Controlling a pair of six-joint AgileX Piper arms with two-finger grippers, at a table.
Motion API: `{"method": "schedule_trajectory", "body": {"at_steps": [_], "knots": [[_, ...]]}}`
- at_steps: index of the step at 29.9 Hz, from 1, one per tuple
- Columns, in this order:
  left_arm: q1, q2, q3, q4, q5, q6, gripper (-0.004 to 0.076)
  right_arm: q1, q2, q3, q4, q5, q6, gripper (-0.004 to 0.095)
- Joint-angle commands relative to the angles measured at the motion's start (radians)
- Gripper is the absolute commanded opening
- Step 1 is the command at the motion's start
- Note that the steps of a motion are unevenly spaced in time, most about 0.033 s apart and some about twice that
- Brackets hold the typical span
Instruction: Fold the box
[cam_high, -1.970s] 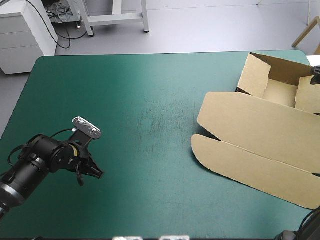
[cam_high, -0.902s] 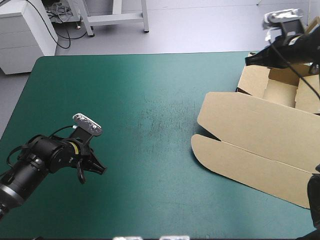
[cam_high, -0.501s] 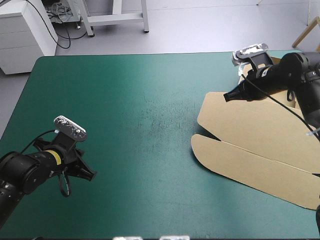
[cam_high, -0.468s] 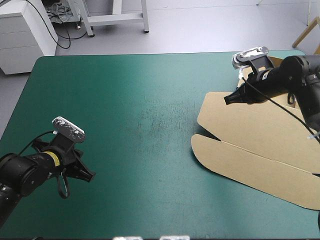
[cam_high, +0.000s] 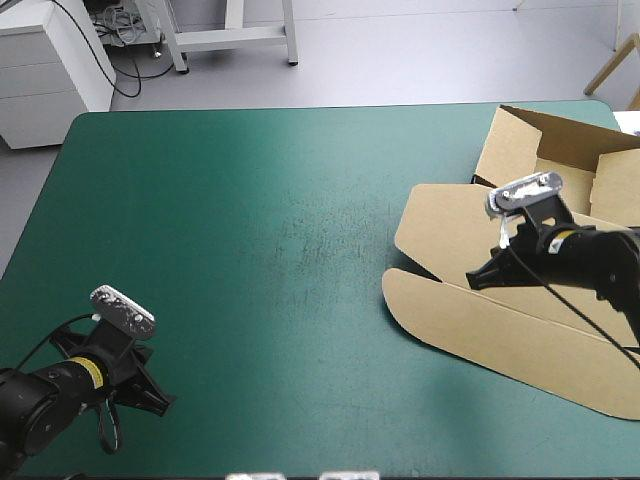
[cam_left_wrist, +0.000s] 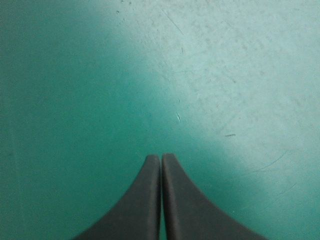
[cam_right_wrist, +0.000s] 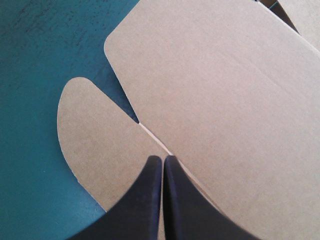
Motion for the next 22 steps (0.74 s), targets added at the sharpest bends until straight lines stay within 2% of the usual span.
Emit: {"method": "schedule_trajectory", "body": {"at_steps": [1, 12, 22], "knots": [[-0.003, -0.030, 0.006, -0.004, -0.053, -0.001, -0.0010, -0.002, -0.093, 0.069, 0.010, -0.105, -0.017, -0.0004], [-0.003, -0.046, 0.023, -0.004, -0.059, -0.001, -0.0010, -0.002, -0.263, 0.371, 0.010, -0.142, -0.035, -0.0004], [-0.003, -0.046, 0.024, 0.000, -0.082, -0.001, -0.0010, -0.002, -0.371, 0.480, 0.028, -0.171, -0.035, -0.0004]]}}
